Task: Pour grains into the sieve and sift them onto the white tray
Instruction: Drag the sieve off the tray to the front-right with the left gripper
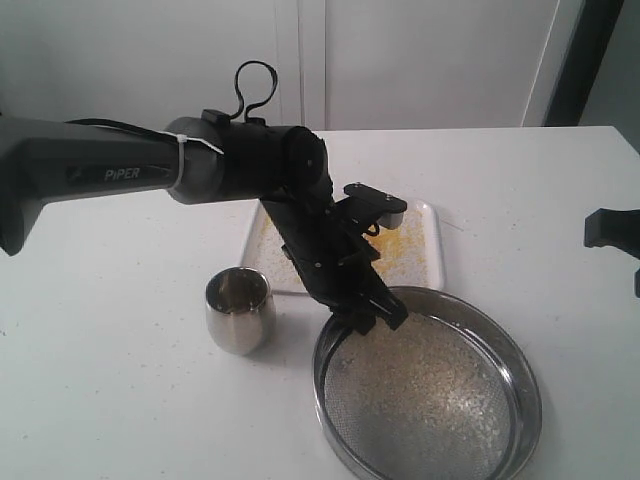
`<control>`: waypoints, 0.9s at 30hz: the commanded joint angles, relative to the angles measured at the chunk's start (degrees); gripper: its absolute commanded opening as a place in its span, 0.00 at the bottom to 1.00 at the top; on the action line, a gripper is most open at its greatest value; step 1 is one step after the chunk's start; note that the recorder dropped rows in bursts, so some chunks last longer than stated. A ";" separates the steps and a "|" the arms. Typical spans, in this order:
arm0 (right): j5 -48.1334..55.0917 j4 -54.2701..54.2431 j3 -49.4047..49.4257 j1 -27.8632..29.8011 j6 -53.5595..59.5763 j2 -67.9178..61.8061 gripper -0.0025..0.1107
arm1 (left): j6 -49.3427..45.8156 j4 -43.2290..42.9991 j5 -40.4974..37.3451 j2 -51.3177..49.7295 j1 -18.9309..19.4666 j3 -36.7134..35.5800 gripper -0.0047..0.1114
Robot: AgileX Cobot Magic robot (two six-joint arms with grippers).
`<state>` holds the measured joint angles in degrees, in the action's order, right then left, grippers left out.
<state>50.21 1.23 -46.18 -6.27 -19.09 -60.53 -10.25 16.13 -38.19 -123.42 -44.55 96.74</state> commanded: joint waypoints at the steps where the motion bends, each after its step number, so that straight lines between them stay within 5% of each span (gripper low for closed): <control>1: -0.64 0.26 0.20 0.66 -0.30 0.42 0.02 | -0.04 -0.94 0.64 0.67 -0.16 -0.06 0.04; 24: -0.64 0.26 0.20 0.66 -0.30 0.42 0.02 | -0.04 -0.94 0.89 -0.12 -0.16 -0.06 0.04; 27: -0.64 0.26 0.20 0.66 -0.30 0.42 0.02 | -0.04 -0.94 1.03 -0.12 -0.16 -0.06 0.10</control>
<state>50.21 1.23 -46.18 -6.27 -19.20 -60.53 -10.25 15.56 -37.36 -123.42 -44.55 96.74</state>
